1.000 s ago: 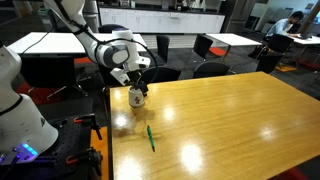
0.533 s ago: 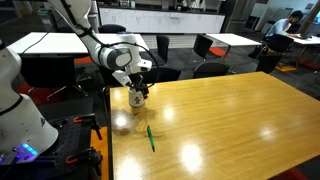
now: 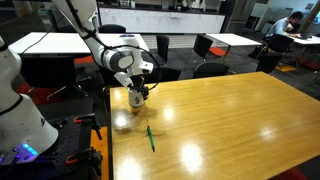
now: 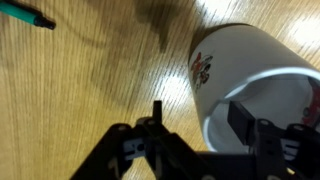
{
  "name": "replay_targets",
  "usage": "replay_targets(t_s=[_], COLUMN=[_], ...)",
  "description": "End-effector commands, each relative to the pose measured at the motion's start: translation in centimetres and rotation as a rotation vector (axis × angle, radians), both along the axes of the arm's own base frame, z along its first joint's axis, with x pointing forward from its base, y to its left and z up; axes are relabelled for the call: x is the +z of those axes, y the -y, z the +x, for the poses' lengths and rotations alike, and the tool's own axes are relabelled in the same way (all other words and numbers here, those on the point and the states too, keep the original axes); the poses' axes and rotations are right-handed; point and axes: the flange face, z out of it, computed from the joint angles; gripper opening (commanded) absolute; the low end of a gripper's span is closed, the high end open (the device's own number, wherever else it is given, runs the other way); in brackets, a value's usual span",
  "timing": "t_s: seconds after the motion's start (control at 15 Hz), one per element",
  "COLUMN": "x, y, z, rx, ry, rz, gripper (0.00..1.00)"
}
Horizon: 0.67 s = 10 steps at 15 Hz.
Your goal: Slide the white mug to the right
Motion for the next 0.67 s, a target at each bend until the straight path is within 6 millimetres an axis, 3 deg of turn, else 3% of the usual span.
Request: replay_targets(t_s=[0.0, 0.13, 0.2, 0.47, 0.6], x=[0.11, 0.13, 0.15, 0.12, 0.1], y=[0.01, 0.04, 0.06, 0.17, 0.26], z=[0.78, 0.9, 0.96, 1.12, 1.19], rx=[-0.021, -0.026, -0.029, -0.043, -0.05], ry=[0.0, 0.001, 0.002, -0.002, -0.004], rz=[0.009, 0.012, 0.014, 0.022, 0.024], gripper=[0.62, 0.48, 0.46, 0.07, 0.0])
